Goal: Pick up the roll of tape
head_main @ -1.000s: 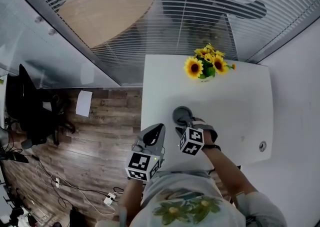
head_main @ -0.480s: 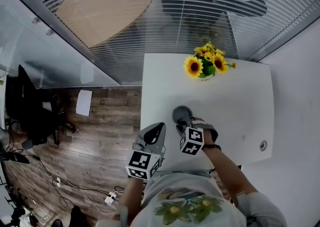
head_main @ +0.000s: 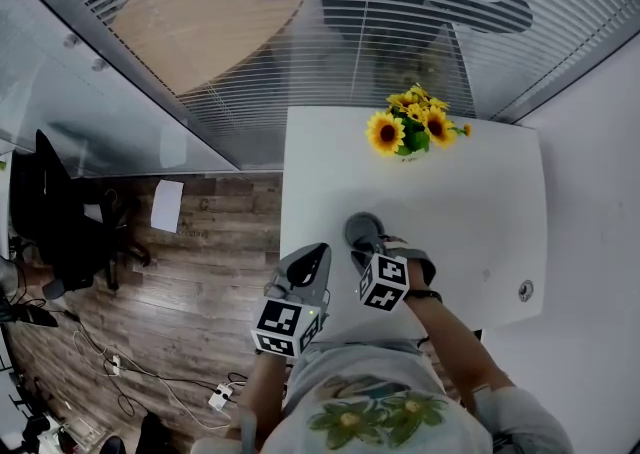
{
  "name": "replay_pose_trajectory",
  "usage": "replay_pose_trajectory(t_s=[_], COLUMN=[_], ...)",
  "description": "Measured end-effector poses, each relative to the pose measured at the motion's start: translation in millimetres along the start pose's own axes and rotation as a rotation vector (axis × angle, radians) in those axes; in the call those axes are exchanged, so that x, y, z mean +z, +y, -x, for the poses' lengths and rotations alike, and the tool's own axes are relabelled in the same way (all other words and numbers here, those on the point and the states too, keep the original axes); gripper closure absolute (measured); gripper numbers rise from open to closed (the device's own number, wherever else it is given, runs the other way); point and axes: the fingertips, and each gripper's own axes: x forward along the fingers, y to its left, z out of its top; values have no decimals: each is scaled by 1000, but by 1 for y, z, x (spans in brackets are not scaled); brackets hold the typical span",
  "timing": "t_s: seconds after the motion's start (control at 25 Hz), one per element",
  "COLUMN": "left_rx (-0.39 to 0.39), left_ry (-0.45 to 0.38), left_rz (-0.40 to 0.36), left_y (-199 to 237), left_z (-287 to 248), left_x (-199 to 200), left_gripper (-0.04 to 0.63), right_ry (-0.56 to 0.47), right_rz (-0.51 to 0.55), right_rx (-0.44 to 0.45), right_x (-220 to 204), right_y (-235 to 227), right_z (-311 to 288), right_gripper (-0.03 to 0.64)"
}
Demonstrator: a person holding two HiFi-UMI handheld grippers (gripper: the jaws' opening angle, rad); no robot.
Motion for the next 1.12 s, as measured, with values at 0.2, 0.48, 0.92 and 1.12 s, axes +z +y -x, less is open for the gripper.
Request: replay_pose_trajectory(t_s=[0.2,0.48,0.92,1.12], left_rx=[4,9,31,39], left_ry=[-1,-11,-27,-35], left_rz=[-1,-12,-21,-24], left_y=[0,0,1,-2], left_z=[3,8,19,27], left_x=[-1,2,1,4], left_gripper=[592,592,592,592], right_ry=[-15,-45,-100,-128], right_rz=[-6,-11,-21,-35], right_rx=[-16,-38,-79,-96], right_x=[4,13,22,28], right_y=[-2,-6,-5,-2], right_z=[6,18,38,52], right_gripper=[561,561,561,561])
